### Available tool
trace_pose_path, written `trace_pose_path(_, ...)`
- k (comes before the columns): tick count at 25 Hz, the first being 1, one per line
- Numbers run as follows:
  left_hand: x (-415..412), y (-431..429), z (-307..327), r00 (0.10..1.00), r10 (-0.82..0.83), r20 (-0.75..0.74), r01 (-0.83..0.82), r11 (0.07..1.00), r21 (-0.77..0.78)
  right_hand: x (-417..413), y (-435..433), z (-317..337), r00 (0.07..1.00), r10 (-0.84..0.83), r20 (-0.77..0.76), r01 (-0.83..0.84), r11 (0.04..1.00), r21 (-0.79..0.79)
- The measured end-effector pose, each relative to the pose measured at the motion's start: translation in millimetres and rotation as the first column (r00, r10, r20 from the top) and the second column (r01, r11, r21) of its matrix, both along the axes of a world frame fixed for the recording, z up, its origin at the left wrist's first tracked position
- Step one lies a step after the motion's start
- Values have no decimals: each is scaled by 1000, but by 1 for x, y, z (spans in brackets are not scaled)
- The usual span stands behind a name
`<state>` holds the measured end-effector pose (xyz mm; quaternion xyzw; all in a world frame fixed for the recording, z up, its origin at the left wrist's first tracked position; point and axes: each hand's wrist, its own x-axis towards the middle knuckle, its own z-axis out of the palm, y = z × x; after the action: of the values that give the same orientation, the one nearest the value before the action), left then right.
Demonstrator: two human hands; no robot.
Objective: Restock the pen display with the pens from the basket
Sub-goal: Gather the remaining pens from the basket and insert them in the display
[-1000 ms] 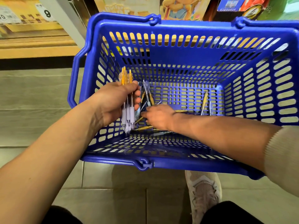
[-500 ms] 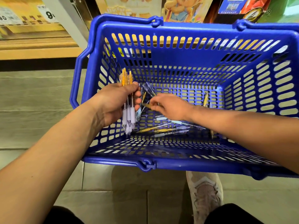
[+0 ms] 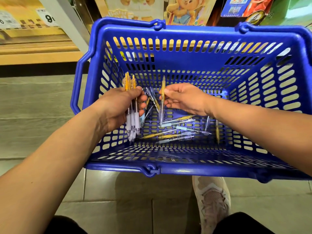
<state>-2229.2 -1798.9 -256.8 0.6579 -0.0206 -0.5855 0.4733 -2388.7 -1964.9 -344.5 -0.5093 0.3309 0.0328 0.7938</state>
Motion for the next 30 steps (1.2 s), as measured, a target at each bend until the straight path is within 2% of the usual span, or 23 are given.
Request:
trace_pose_path(7,-2,1,3,997,46,-58,-46,999,9,-2,2,11,999,-25,34,24,999,42)
trace_pose_path(13,-3,2,6,993,16,-118,-18,1000,-19,-3,0,16,997,-70,14,67,990,125)
trace_pose_path(21,-4,2,6,991,-36,-131,39,999,22,-3,-3,15,998,-62,32,56,987,151)
trace_pose_path(24,-4,1,8,995,-6,-101,9,1000,27,-1,-7,6,998,-47,-40,50,995,84)
trace_pose_path(26,-2,1,9,997,10,-82,-7,999,36,-1,-10,-2,987,-32,-158,20,997,-79)
trace_pose_path(27,-1,1,10,997,12,-72,-9,999,40,-1,-14,-5,972,20,-236,-79,966,-245)
trace_pose_path(28,1,2,11,998,11,-65,-9,999,42,-2,-18,-8,936,92,-340,-244,866,-437)
trace_pose_path(29,2,2,11,998,14,-61,-11,999,42,-3,-21,-9,875,157,-458,-426,700,-573)
trace_pose_path(30,3,2,12,998,19,-58,-16,999,41,-4,-23,-11,802,196,-565,-572,524,-631)
